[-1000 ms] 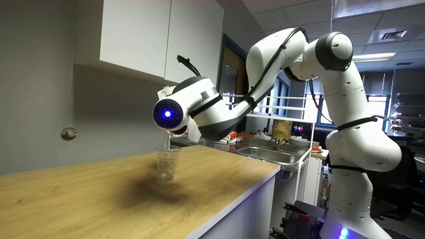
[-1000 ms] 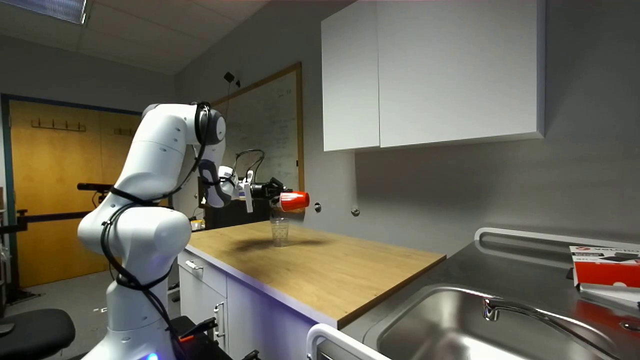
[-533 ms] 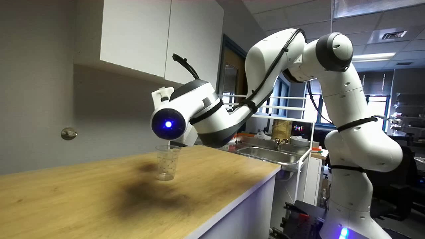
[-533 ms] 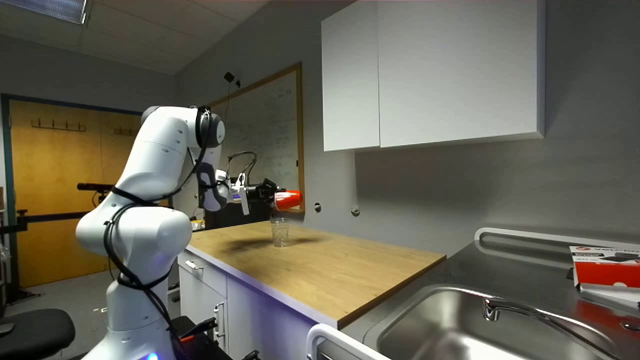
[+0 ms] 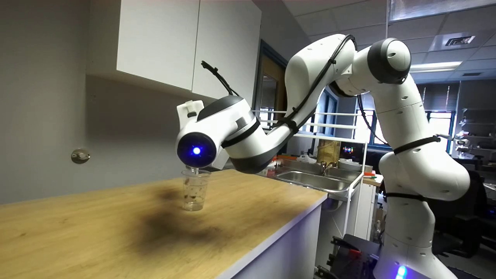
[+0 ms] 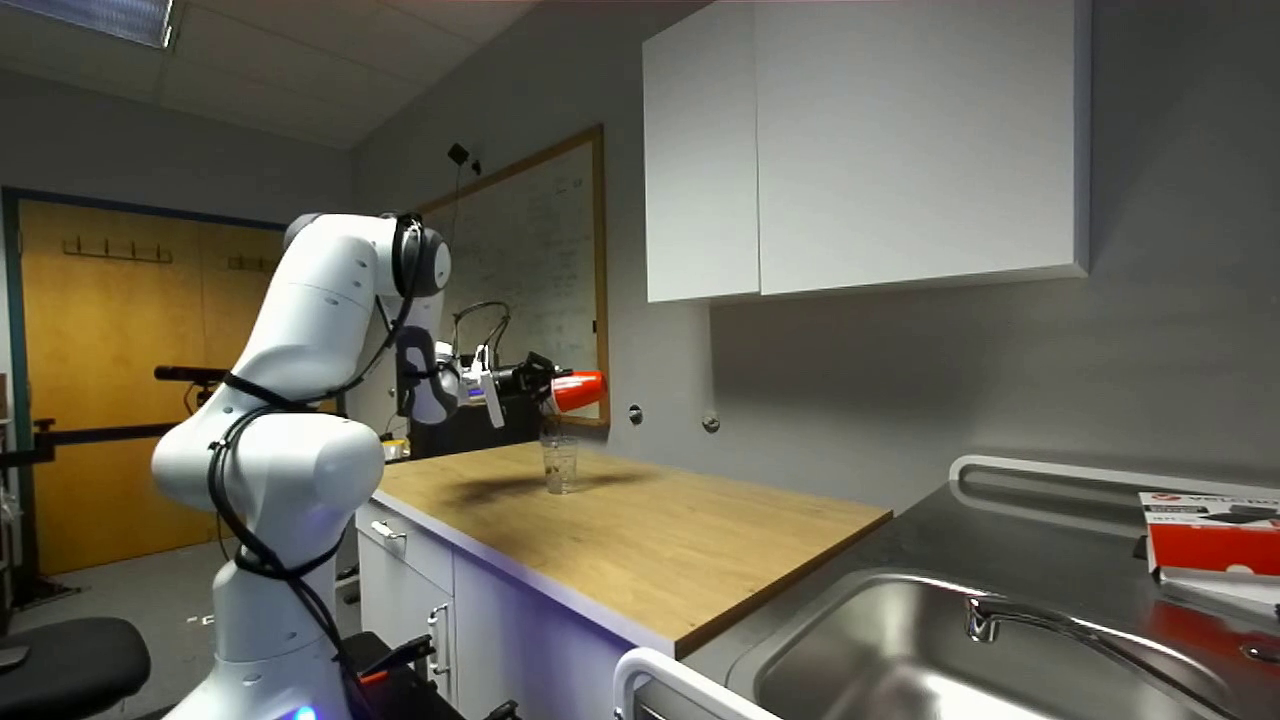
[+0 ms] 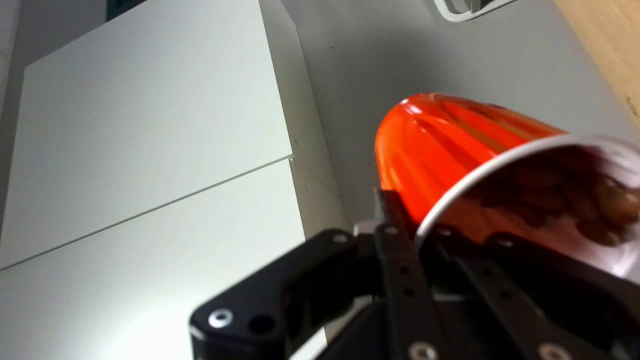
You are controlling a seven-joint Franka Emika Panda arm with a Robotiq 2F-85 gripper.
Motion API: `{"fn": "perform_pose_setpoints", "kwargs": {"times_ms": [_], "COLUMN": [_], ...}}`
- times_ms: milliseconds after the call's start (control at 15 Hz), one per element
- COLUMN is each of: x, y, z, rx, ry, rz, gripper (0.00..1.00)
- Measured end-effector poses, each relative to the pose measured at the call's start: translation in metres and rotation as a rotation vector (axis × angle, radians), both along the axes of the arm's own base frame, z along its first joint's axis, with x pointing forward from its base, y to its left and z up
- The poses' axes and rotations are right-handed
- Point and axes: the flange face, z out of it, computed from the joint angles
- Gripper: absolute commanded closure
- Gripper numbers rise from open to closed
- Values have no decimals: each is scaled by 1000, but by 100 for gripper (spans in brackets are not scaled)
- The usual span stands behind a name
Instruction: Pour the contents of the red cup into the clear cup
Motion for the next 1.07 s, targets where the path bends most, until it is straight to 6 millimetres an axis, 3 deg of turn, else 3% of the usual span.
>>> {"fn": "perform_pose_setpoints", "kwargs": {"times_ms": [533,1067], "x": [7,7], "y": [-19,-23], "z": [3,8], "rx": [-6,-40], "ry": [-80,-161], "rz": [-53,-47], "gripper": [95,95]}}
